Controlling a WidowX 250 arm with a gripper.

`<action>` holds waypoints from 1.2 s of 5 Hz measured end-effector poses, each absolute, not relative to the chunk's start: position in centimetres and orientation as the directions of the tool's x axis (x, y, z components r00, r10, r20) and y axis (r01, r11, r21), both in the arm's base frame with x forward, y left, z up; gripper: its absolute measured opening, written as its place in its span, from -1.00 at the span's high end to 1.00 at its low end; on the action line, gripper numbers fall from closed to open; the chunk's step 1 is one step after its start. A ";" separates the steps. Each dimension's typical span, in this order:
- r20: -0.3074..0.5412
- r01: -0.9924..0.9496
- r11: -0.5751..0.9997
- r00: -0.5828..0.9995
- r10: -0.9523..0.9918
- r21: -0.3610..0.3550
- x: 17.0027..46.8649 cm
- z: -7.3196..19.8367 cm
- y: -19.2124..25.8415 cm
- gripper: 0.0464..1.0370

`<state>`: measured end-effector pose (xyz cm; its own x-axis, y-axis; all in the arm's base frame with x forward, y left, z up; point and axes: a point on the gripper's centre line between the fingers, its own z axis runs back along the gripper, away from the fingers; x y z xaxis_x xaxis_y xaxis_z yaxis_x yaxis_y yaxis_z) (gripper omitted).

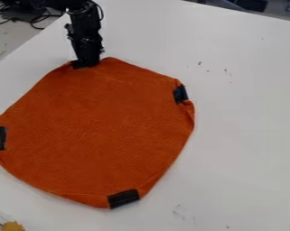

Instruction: Fold the cloth from top to bottom

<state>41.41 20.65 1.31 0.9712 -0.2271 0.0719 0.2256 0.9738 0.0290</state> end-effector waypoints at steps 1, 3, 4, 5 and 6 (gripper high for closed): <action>0.074 0.221 0.975 0.972 -0.223 0.031 41.5 1.3 20.7 0.74; 0.080 0.221 0.973 0.971 -0.226 0.062 41.7 1.6 20.4 0.97; 0.108 0.230 0.966 0.964 -0.243 0.114 41.8 3.3 20.1 0.97; 0.134 0.251 0.955 0.953 -0.272 0.159 41.7 5.4 19.1 0.97; 0.157 0.268 0.946 0.942 -0.297 0.182 40.9 7.2 17.9 0.97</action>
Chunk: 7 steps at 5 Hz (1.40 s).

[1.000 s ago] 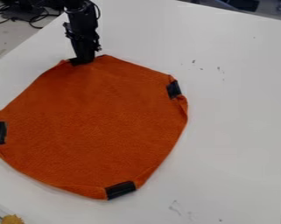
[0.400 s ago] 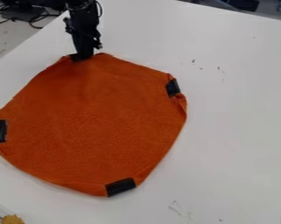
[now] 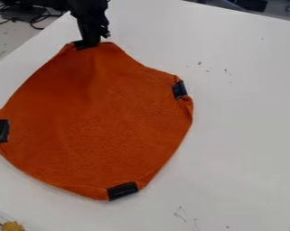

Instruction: Fold the cloth from top to bottom

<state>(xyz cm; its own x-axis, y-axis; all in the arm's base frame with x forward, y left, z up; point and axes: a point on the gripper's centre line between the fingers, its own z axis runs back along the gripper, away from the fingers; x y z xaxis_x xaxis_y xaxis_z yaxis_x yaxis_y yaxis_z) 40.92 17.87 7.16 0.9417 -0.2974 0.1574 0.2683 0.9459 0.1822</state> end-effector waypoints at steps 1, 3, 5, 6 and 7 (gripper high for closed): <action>0.157 0.299 0.944 0.935 -0.319 0.137 39.1 8.2 15.7 0.97; 0.178 0.386 0.922 0.905 -0.387 0.043 34.8 8.3 10.0 0.97; 0.177 0.410 0.912 0.899 -0.401 -0.020 32.3 5.5 6.7 0.97; 0.166 0.428 0.903 0.894 -0.415 -0.045 31.2 4.2 6.0 0.97; 0.169 0.432 0.901 0.892 -0.418 -0.051 30.3 3.1 5.4 0.92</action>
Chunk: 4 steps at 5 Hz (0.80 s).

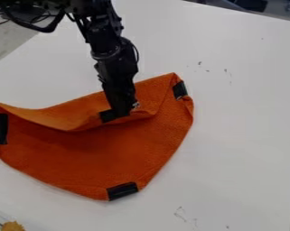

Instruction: Fold the cloth from top to bottom

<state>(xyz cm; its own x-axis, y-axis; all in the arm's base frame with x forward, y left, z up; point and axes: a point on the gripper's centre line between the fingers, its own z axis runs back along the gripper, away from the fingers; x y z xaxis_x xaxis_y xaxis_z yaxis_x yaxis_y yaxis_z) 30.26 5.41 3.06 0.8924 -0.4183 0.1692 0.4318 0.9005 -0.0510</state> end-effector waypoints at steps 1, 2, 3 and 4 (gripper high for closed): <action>0.181 0.437 0.899 0.887 -0.425 -0.032 30.0 3.6 4.8 0.59; 0.172 0.443 0.896 0.886 -0.430 -0.039 29.7 3.3 4.1 0.04; 0.168 0.439 0.898 0.888 -0.429 -0.027 29.6 4.1 3.4 -0.57; 0.130 0.430 0.902 0.897 -0.423 -0.032 29.3 4.4 2.9 -0.95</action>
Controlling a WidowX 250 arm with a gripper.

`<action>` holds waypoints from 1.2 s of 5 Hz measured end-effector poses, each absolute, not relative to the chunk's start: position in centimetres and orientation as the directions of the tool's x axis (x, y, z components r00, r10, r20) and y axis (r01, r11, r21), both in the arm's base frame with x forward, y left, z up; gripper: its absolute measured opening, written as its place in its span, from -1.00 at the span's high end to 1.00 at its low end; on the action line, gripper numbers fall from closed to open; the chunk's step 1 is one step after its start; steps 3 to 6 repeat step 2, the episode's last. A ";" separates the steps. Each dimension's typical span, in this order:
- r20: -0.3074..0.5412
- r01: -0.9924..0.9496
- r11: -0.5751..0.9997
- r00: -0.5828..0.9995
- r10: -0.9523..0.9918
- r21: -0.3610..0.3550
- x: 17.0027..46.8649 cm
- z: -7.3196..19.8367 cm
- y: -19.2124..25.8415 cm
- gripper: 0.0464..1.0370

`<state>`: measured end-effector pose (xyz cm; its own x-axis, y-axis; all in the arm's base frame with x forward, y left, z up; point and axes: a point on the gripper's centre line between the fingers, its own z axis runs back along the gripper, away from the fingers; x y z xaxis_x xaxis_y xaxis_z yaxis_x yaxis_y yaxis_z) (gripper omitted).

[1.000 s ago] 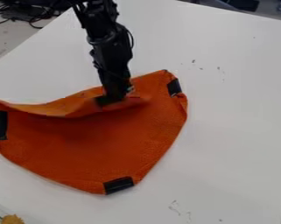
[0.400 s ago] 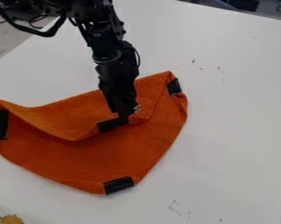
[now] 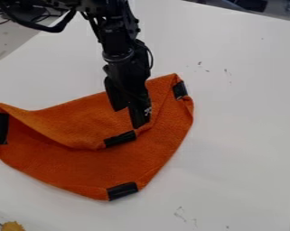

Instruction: Fold the cloth from top to bottom

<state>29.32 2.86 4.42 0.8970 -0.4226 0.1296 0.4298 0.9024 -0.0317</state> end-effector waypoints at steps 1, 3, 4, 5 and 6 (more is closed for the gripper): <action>0.118 0.419 0.908 0.903 -0.414 -0.019 29.7 5.2 2.6 -0.94; 0.120 0.387 0.922 0.916 -0.382 -0.025 29.9 5.4 2.5 -0.93; 0.120 0.387 0.922 0.916 -0.382 -0.025 29.9 5.4 2.5 -0.93; 0.120 0.387 0.922 0.916 -0.382 -0.025 29.9 5.4 2.5 -0.93; 0.120 0.387 0.922 0.916 -0.382 -0.025 29.9 5.4 2.5 -0.93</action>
